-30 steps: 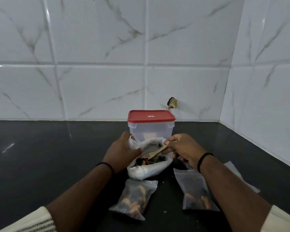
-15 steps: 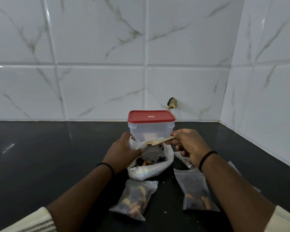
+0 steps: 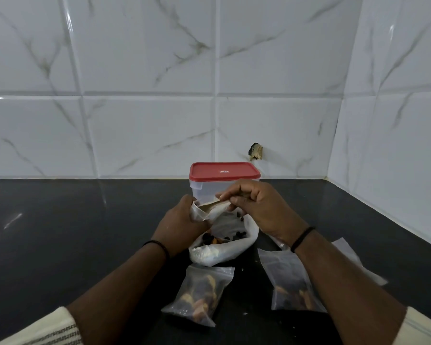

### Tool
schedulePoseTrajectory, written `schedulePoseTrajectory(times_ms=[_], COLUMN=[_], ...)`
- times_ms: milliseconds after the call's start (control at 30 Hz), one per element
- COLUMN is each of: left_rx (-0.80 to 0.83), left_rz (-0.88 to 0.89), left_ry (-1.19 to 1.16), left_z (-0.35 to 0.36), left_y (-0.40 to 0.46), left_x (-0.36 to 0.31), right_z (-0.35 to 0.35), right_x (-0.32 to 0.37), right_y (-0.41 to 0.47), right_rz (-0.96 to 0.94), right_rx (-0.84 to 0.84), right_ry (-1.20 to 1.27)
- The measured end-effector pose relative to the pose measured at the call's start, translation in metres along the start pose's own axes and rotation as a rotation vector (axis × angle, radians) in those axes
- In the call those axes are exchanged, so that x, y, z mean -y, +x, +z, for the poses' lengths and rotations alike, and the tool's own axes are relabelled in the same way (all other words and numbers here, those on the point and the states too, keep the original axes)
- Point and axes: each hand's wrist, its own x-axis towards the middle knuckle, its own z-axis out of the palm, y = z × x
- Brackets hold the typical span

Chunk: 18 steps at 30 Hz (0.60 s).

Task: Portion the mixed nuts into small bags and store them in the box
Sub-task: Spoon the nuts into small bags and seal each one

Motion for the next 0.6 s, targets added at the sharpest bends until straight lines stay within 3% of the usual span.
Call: schedulePoseTrajectory(times_ms=[133, 233, 433, 600], left_rx=[-0.006, -0.011, -0.008, -0.002], left_rz=[-0.003, -0.003, -0.002, 0.004], left_ry=[-0.008, -0.003, -0.003, -0.004], left_z=[0.000, 0.000, 0.000, 0.000], left_y=[-0.001, -0.001, -0.001, -0.002], left_x=[-0.001, -0.001, -0.003, -0.003], right_z=[-0.009, -0.017, -0.020, -0.020], right_x=[-0.003, -0.012, -0.015, -0.012], right_y=[0.002, 0.002, -0.003, -0.003], right_rz=[0.048, 0.130, 0.141, 0.146], right_rx=[-0.286, -0.437, -0.301, -0.257], right_ry=[-0.068, -0.327, -0.775, -0.742])
